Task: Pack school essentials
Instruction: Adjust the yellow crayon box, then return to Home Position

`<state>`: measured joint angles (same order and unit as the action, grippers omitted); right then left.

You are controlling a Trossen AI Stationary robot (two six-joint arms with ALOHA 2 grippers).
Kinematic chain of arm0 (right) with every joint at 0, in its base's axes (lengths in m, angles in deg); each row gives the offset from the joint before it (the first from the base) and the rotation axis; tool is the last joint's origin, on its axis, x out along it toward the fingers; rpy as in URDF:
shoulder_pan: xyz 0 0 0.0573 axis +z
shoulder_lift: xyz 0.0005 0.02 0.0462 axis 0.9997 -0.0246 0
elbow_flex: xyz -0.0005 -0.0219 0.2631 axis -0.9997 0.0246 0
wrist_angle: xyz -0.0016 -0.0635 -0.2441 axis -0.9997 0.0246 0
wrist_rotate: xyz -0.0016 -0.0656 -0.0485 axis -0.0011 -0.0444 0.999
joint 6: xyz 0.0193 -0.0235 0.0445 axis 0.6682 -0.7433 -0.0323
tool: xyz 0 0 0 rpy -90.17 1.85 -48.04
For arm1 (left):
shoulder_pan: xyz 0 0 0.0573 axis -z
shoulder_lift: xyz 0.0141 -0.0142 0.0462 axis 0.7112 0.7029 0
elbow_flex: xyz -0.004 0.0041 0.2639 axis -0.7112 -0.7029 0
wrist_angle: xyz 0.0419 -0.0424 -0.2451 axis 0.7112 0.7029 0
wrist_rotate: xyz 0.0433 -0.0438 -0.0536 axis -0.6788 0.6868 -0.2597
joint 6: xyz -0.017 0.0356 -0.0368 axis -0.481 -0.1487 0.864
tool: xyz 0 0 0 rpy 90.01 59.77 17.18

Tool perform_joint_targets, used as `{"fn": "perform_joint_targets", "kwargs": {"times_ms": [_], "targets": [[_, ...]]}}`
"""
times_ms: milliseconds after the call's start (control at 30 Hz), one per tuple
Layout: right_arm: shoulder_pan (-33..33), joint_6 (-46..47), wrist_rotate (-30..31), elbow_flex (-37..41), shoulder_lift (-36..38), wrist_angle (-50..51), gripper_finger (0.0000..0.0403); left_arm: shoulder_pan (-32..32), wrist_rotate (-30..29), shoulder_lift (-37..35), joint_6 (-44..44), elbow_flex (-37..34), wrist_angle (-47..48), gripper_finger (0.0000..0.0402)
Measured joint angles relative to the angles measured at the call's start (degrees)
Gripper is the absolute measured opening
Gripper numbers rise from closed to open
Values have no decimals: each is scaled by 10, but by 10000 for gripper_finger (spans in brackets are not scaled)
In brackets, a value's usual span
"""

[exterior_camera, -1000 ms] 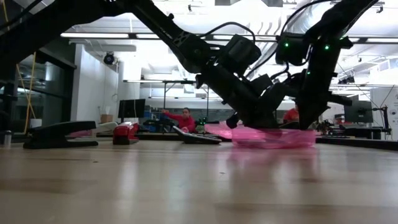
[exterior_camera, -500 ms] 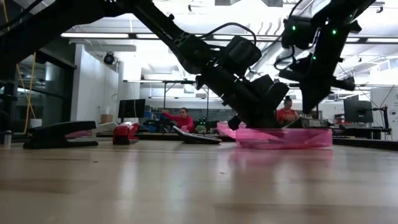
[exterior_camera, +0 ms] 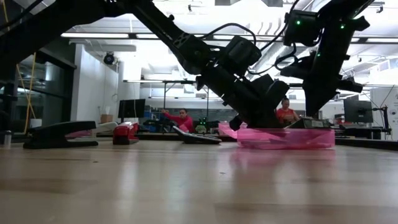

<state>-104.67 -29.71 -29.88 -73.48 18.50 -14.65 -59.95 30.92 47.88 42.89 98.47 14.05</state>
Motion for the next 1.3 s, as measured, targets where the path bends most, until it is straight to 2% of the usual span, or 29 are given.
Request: {"fn": "perform_joint_targets", "kwargs": {"times_ms": [167, 633, 733, 967, 1100, 1300], "targets": [[1, 1, -19, 0, -30, -3, 0, 0, 1, 0, 1, 0, -2, 0], [-9, -33, -17, 0, -130, -46, 0, 0, 0, 0, 1, 0, -4, 0], [-8, -32, -14, 0, -104, -43, 0, 0, 0, 0, 1, 0, -4, 0], [-21, -29, 9, 0, 11, -36, 0, -7, 5, -12, -20, -2, 3, 0], [-21, -48, 47, 0, 67, -38, 0, -18, 6, -38, -24, -1, 4, 0], [-21, -113, 50, 0, 136, -61, 0, -35, 10, -104, -64, -1, 65, 0]]}}
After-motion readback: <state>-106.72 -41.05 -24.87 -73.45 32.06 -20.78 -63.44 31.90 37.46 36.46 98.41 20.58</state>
